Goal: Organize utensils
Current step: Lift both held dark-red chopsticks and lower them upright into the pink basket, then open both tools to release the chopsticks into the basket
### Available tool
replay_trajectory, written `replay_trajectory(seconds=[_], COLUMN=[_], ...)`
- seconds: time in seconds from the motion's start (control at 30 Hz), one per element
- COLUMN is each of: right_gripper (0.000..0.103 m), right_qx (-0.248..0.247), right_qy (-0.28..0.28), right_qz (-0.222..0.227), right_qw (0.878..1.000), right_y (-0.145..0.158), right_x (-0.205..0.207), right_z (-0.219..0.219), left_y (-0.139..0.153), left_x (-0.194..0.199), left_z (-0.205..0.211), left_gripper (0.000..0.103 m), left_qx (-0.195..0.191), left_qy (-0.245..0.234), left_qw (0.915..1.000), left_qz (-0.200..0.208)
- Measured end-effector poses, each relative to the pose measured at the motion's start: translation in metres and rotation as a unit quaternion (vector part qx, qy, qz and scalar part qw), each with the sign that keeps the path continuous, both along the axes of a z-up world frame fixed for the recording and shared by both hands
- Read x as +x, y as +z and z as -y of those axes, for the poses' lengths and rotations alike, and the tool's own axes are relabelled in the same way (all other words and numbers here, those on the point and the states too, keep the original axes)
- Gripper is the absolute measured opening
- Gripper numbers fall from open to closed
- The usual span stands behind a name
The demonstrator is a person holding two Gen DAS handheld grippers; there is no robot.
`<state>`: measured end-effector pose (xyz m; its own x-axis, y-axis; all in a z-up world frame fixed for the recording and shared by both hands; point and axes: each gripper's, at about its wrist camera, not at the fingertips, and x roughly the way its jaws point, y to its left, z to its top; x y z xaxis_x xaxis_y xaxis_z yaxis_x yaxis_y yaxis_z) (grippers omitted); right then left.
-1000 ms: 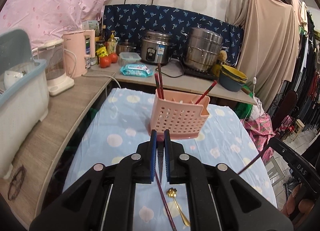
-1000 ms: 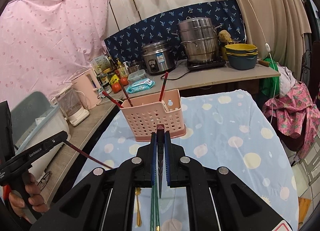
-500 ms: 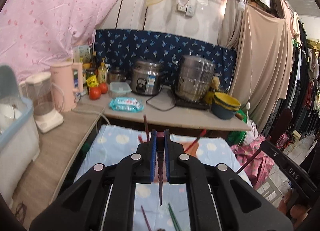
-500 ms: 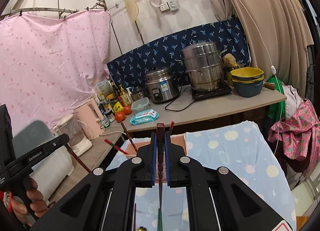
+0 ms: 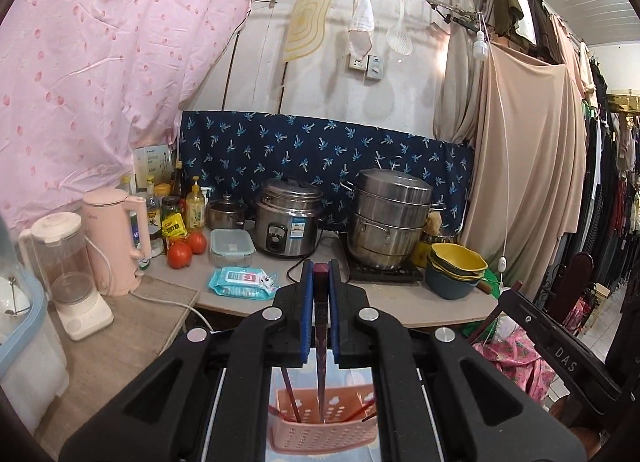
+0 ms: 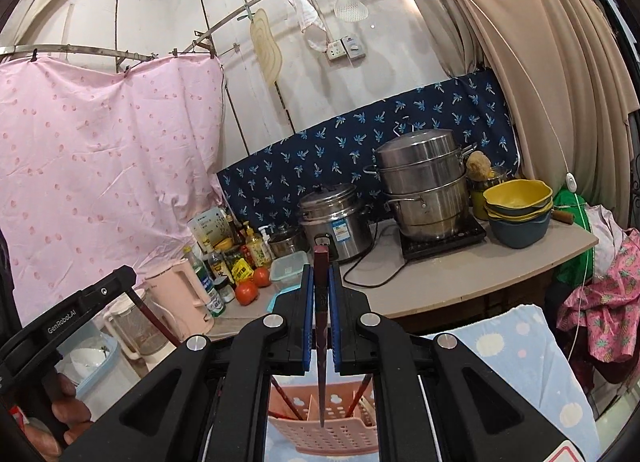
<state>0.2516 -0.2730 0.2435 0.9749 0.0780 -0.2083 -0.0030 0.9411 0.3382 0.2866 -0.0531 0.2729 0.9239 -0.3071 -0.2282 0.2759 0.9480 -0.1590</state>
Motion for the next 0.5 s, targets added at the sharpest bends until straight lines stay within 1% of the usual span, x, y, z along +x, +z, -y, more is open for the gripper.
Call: replay_trajectory(seconds=[0.1,0.2,0.5], right_gripper=[0.007,0.007,0.007], right_qx=[0.003,0.002,-0.007], right_qy=[-0.002,-0.003,0.006], right_qz=[-0.002,-0.014,-0.075], right_qw=[1.000,1.000,0.997], right_y=[-0.002,-0.012,-0.061], right_x=[0.017,0.033,0.059], right_z=[0.000,0.000,-0.009], left_y=[-0.007,-0.020,-0.065], left_x=[0.016,0.030,0.056], left_z=[0.004,0.006,0.010], left_gripper=[0.007,0.007,0.007], left_qx=[0.007,0.009,0.013], left_qy=[0.005,0.003,0.006], left_qw=[1.0000,0.9998,0.9975], left_qz=[-0.001,-0.016,-0.069])
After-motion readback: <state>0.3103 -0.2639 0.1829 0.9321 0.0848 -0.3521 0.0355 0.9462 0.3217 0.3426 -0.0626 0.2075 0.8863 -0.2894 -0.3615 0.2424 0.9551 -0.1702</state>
